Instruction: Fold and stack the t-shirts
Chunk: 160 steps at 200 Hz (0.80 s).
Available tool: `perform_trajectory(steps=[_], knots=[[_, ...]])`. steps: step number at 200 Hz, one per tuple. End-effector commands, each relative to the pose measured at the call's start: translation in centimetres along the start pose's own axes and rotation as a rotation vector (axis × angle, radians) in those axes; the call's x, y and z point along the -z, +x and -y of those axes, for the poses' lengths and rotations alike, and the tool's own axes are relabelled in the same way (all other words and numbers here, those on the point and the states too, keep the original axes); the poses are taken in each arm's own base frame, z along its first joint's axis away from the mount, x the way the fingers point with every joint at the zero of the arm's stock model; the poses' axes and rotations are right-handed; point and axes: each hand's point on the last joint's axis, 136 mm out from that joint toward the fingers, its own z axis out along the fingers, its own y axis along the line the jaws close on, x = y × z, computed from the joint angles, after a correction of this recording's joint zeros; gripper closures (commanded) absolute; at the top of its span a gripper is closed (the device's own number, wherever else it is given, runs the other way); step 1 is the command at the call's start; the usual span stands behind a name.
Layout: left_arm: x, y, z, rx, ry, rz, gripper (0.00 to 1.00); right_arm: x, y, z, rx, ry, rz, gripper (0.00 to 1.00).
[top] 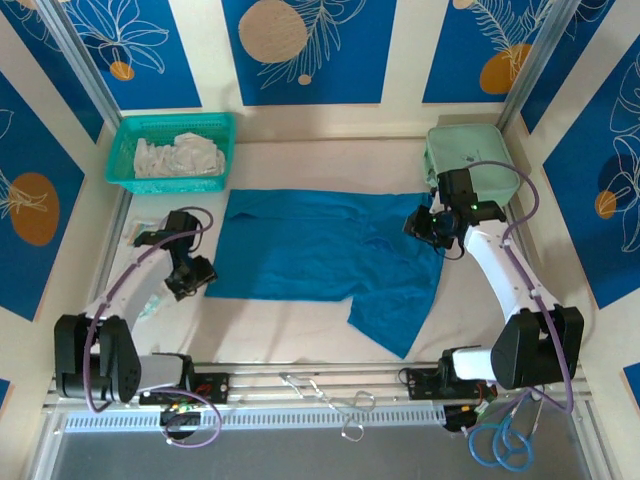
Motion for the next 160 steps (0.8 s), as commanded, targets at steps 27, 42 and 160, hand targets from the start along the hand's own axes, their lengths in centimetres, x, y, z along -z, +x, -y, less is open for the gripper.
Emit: perform_trajectory(steps=[27, 42, 160], knots=[[-3.3, 0.2, 0.7, 0.141, 0.043, -0.043, 0.45, 0.3, 0.8, -0.1, 0.035, -0.069, -0.007, 0.65], [-3.6, 0.0, 0.5, 0.15, 0.026, -0.031, 0.46, 0.4, 0.7, 0.0, 0.029, -0.079, -0.003, 0.64], [-8.6, -0.8, 1.6, 0.143, 0.014, -0.079, 0.73, 0.8, 0.9, 0.0, 0.03, -0.095, -0.021, 0.69]])
